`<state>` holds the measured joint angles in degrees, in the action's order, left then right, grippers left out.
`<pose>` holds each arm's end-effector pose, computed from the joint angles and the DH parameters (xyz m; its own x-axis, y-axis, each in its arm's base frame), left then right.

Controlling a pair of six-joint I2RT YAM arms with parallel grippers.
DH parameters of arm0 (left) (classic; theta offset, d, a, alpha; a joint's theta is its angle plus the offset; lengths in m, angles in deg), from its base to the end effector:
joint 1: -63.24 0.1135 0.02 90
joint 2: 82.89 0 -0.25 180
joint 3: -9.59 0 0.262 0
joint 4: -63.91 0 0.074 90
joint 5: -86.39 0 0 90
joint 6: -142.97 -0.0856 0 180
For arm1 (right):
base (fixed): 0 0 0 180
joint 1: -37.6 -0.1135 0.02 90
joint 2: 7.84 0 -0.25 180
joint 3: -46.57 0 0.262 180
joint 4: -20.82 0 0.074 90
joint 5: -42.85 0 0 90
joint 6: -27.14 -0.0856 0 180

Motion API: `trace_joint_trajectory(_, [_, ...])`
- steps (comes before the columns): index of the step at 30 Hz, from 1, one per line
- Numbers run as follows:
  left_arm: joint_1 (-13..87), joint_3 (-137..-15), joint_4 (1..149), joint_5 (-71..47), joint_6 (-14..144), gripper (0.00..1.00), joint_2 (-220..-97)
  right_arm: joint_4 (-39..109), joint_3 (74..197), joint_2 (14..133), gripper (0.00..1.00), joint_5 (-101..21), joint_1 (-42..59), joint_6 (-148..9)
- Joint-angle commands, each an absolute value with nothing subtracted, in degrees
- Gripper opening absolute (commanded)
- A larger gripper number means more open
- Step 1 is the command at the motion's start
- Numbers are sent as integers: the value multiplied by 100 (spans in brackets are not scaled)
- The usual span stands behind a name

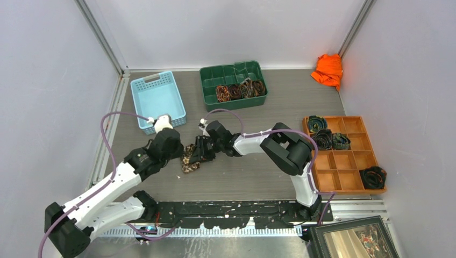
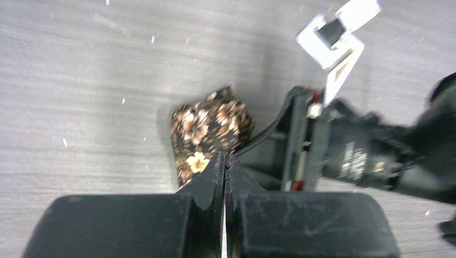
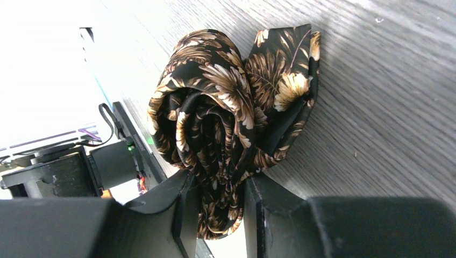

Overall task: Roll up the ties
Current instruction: Pick up the tie at the center of the board, then move the storage box to the center of the board.

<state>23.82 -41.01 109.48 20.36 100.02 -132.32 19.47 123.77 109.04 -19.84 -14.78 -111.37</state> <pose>0.1983 -0.1180 0.2023 -0.6289 -0.3489 -0.6949 -0.1530 0.9317 -0.3293 0.2450 0.3823 0.0761 -0.9426 -0.1327 -0.3065 -0.3282 0.5384 0.7761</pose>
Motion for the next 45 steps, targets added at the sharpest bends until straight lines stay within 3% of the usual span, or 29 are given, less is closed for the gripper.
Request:
trace_joint_trajectory(1, [2463, -5051, 10817, 2428, 9532, 0, -13843, 2506, 12678, 10616, 1, -2404, -1431, -10630])
trace_joint_trajectory(4, [2675, -5719, 10359, 2148, 9188, 0, -14742, 3347, 12776, 10318, 1, -2882, -1301, -10216])
trace_joint_trajectory(15, [3081, -8675, 9293, 1277, 8545, 0, -18411, 3647, 11369, 9161, 1, -2905, -151, -9933])
trace_joint_trajectory(25, [3122, -10923, 10048, 2249, 8317, 0, -20484, 3687, 10901, 8629, 1, -2737, 213, -9717])
trace_joint_trajectory(36, [3195, -11341, 10654, 2904, 8151, 0, -21214, 3648, 10772, 8453, 1, -2539, 517, -9578])
trace_joint_trajectory(45, [2983, -9582, 10183, 1875, 8781, 0, -20503, 4394, 11122, 7451, 1, -2943, 653, -9170])
